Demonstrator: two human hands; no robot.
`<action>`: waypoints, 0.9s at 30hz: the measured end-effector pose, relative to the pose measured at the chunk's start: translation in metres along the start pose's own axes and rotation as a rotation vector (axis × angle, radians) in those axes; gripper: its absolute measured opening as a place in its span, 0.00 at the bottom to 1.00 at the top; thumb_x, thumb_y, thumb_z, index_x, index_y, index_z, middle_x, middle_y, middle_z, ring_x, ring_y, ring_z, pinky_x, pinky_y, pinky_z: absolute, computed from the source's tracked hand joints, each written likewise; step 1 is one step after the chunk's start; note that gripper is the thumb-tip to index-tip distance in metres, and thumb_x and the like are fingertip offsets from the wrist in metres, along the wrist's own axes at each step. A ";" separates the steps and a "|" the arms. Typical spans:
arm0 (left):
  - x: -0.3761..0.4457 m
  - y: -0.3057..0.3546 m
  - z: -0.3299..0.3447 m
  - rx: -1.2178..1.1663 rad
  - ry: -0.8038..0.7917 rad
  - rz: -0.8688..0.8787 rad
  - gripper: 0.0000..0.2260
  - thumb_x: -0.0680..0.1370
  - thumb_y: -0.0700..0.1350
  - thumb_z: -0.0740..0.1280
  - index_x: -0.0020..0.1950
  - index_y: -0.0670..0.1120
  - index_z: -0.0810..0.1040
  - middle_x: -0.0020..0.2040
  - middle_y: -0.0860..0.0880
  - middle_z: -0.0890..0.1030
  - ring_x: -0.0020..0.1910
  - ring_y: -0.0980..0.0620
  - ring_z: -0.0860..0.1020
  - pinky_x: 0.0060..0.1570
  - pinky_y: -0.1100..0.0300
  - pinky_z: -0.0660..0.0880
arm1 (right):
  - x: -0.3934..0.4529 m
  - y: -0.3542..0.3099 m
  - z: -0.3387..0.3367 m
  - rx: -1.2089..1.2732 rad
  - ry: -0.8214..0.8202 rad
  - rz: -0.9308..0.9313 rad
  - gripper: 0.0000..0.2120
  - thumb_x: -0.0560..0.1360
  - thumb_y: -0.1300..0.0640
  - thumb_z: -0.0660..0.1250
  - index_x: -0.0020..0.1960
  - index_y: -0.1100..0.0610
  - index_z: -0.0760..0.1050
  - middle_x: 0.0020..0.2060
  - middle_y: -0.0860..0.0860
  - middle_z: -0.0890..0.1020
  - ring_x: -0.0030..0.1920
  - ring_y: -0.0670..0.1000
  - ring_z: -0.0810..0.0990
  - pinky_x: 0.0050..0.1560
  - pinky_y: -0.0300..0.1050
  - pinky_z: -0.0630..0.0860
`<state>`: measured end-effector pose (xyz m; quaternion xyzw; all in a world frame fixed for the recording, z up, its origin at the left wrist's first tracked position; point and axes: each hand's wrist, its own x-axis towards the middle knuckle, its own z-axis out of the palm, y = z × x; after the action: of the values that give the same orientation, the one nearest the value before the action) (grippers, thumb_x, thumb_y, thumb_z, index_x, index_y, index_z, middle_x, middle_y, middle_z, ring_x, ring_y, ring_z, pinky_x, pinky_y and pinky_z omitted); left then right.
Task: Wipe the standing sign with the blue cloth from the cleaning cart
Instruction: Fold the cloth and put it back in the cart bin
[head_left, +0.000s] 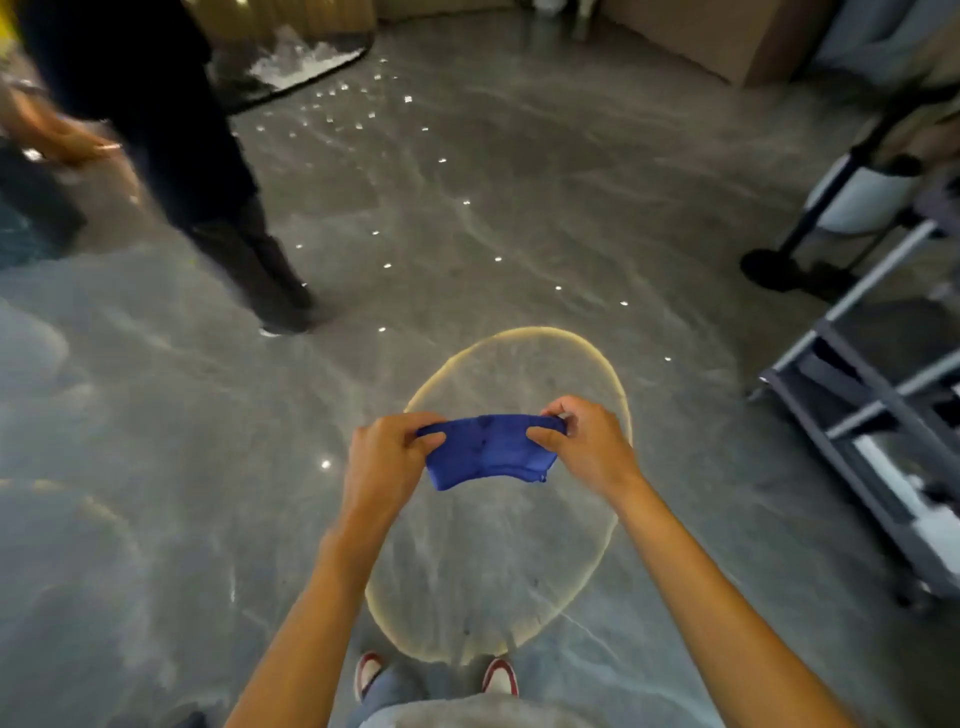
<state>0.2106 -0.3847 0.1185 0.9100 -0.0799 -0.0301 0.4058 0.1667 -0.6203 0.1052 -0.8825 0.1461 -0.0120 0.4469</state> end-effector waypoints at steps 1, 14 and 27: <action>0.004 0.011 0.012 0.003 -0.029 0.025 0.08 0.74 0.40 0.73 0.46 0.53 0.87 0.38 0.54 0.85 0.42 0.50 0.83 0.46 0.59 0.76 | -0.003 0.010 -0.012 0.001 0.024 0.035 0.06 0.73 0.56 0.75 0.48 0.55 0.80 0.40 0.48 0.82 0.41 0.51 0.80 0.42 0.44 0.74; 0.057 0.130 0.133 -0.047 -0.418 0.354 0.06 0.74 0.40 0.72 0.45 0.49 0.87 0.35 0.55 0.83 0.38 0.59 0.80 0.39 0.76 0.68 | -0.051 0.095 -0.123 0.163 0.465 0.339 0.08 0.71 0.57 0.77 0.42 0.46 0.80 0.37 0.47 0.84 0.38 0.47 0.80 0.39 0.33 0.73; 0.155 0.227 0.228 -0.224 -0.781 0.479 0.09 0.75 0.41 0.73 0.53 0.50 0.87 0.42 0.57 0.87 0.46 0.62 0.83 0.51 0.67 0.75 | -0.021 0.122 -0.195 0.182 0.840 0.472 0.11 0.70 0.57 0.79 0.39 0.42 0.80 0.34 0.47 0.85 0.37 0.47 0.83 0.37 0.33 0.77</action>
<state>0.3089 -0.7272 0.1362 0.7370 -0.4307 -0.2843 0.4364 0.0865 -0.8355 0.1276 -0.7014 0.5082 -0.2779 0.4154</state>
